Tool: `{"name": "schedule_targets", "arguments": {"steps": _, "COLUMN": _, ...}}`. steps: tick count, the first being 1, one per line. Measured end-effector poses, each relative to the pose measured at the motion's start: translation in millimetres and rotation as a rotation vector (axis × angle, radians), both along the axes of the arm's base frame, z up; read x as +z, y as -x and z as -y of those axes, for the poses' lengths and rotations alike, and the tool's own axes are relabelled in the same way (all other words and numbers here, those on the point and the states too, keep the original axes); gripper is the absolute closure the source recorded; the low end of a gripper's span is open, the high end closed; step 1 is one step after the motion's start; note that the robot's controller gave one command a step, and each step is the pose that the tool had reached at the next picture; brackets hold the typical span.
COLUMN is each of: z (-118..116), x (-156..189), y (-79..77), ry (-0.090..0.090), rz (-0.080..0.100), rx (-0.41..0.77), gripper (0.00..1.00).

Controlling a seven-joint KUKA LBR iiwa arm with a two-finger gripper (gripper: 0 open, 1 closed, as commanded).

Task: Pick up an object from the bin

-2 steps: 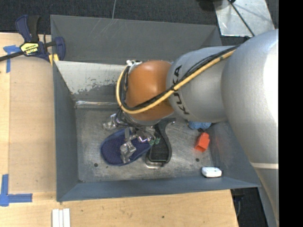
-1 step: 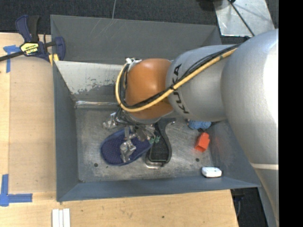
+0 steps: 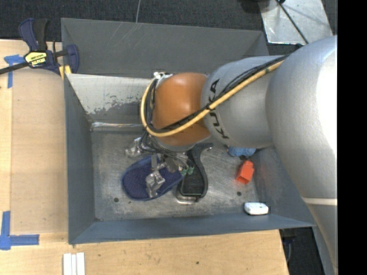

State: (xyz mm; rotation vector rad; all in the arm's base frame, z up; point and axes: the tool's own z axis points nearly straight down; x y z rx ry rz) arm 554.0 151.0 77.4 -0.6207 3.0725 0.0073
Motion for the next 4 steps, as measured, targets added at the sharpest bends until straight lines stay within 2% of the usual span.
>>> {"name": "schedule_targets", "arguments": {"steps": 1, "z": 1.1, "x": 1.5, "y": 0.0, "ry": 0.003, "rz": -0.003, "rx": 0.001, "gripper": 1.0}}
{"name": "schedule_targets", "arguments": {"steps": 2, "z": 0.1, "x": 8.9, "y": -1.8, "ry": 0.003, "rz": -0.003, "rx": -0.001, "gripper": 1.0}}
{"name": "schedule_targets", "arguments": {"steps": 3, "z": -1.1, "x": 33.8, "y": -3.4, "ry": 0.001, "rz": 0.001, "rx": -0.004, "gripper": 1.0}}
{"name": "schedule_targets", "arguments": {"steps": 4, "z": -1.5, "x": 97.3, "y": -5.5, "ry": 0.003, "rz": 0.004, "rx": -0.006, "gripper": 1.0}}
